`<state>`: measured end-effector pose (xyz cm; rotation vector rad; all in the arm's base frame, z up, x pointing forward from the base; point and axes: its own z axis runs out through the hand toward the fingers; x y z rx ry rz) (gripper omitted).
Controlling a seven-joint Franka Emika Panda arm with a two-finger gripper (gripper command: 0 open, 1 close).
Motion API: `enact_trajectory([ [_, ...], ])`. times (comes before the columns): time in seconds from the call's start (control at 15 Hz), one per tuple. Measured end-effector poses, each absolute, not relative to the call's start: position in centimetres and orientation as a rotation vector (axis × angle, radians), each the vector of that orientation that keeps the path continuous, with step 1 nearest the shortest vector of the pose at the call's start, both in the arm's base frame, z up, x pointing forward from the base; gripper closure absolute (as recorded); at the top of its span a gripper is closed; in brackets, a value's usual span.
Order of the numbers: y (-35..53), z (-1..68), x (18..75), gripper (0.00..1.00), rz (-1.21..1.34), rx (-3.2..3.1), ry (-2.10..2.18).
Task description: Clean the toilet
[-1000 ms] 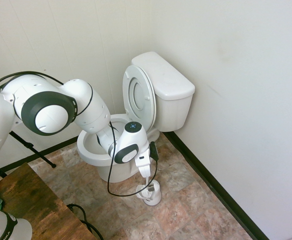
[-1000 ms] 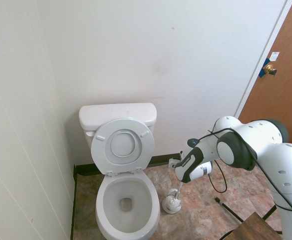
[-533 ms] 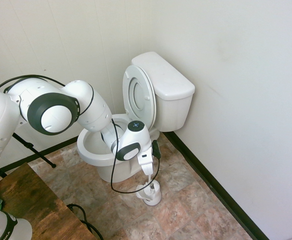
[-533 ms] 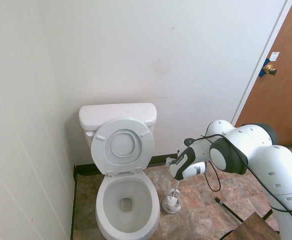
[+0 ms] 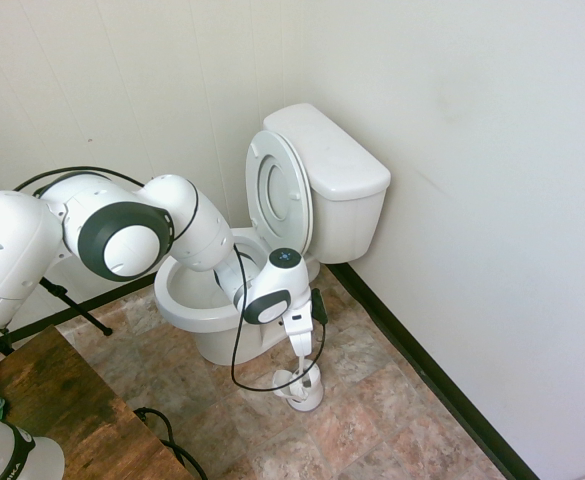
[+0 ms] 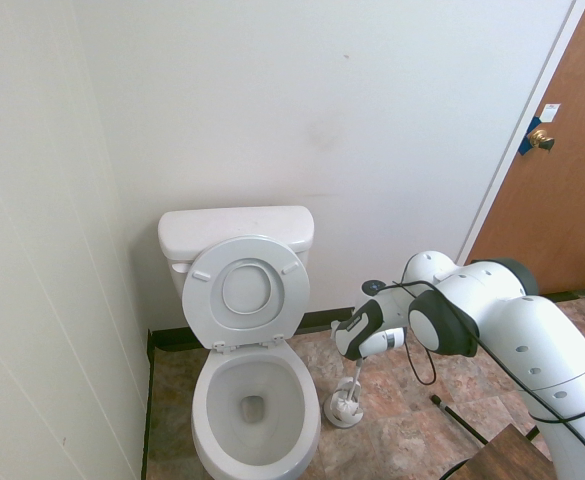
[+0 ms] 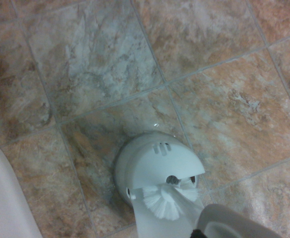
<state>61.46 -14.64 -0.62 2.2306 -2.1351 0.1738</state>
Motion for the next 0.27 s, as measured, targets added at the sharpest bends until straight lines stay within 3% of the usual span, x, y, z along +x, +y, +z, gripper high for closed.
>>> enact_trajectory([
  [0.27, -14.89, -0.78, 62.89, 1.0, 0.11, 2.228, -2.134],
])
